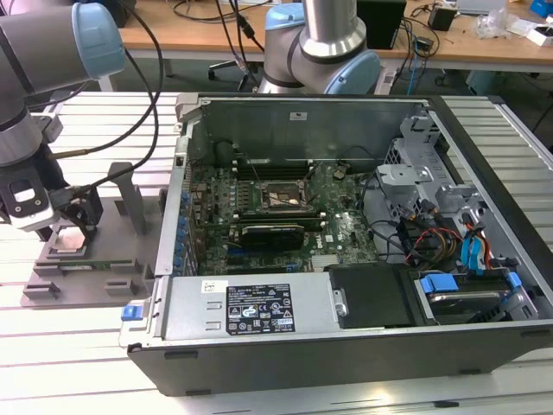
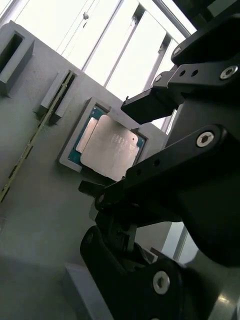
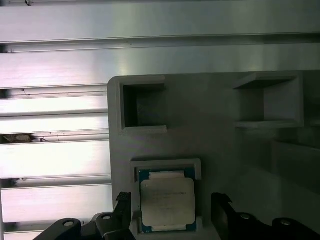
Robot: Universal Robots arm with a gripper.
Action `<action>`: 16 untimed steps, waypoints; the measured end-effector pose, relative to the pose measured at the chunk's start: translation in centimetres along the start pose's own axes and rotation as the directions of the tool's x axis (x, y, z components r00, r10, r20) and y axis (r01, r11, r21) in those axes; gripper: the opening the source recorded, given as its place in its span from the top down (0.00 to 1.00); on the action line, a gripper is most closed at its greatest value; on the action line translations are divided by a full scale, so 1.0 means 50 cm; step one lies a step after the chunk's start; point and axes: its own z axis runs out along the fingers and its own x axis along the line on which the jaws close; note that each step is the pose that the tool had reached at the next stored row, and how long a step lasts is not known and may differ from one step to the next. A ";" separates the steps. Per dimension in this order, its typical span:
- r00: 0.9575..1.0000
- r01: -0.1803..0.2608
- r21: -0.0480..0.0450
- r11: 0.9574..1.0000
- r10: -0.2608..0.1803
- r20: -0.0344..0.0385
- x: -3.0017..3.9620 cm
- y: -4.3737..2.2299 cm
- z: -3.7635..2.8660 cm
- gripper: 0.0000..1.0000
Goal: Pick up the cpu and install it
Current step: 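Pick up the cpu and move it towards the insertion slot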
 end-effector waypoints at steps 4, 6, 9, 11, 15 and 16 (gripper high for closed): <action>1.000 0.000 -0.002 1.000 0.000 0.000 0.000 0.000 0.011 0.26; 1.000 0.000 -0.002 1.000 0.000 0.000 0.000 0.000 0.015 0.26; 1.000 0.000 -0.001 1.000 0.000 -0.001 0.001 0.000 0.017 0.26; 1.000 0.000 -0.002 1.000 0.000 0.000 0.000 0.000 0.018 0.26; 1.000 0.000 -0.002 1.000 0.000 -0.001 0.001 0.000 0.018 0.35; 1.000 0.000 -0.001 1.000 0.000 -0.002 0.001 0.001 0.018 0.41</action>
